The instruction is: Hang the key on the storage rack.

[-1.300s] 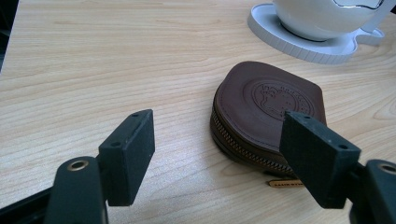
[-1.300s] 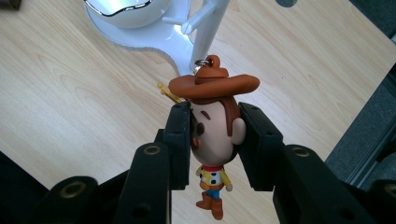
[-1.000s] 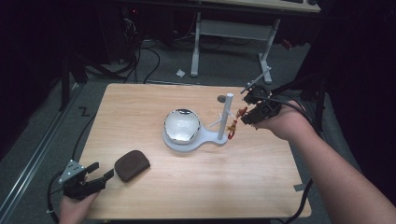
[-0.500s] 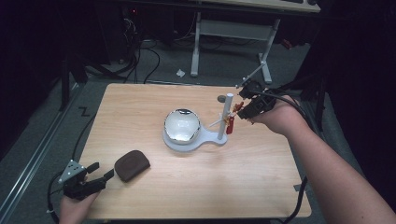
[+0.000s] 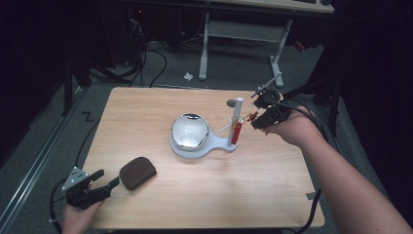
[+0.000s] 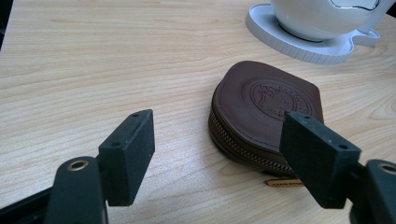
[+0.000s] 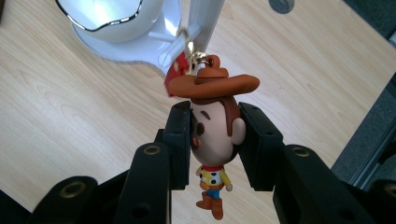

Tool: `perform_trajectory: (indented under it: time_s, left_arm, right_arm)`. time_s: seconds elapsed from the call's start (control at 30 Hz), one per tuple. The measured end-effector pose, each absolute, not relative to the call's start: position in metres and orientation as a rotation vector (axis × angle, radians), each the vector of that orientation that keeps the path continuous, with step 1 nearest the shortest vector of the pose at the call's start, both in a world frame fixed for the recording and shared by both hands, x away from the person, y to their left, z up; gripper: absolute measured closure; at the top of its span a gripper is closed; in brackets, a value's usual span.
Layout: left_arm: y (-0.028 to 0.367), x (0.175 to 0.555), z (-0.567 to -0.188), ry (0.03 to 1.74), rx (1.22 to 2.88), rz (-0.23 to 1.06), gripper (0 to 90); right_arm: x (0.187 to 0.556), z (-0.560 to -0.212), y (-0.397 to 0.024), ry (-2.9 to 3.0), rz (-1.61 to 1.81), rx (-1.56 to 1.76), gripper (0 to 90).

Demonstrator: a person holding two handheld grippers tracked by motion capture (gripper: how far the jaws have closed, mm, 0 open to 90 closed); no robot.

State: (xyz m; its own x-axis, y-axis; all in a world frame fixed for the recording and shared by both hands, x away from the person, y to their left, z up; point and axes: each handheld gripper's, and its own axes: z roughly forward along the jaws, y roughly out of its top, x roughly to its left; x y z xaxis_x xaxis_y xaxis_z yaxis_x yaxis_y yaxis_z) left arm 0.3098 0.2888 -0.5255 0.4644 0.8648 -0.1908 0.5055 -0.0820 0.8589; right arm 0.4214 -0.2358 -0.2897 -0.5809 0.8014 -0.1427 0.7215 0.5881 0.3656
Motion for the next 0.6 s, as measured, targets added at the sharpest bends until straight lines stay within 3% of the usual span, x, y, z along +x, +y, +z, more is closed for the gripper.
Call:
perform_trajectory:
  time_s: [0.6]
  left_arm:
    - [0.288, 0.311, -0.526, 1.173, 1.744, 0.460, 27.0]
  right_arm:
    - [0.427, -0.341, -0.241, 2.552, 0.415, 1.305, 66.7]
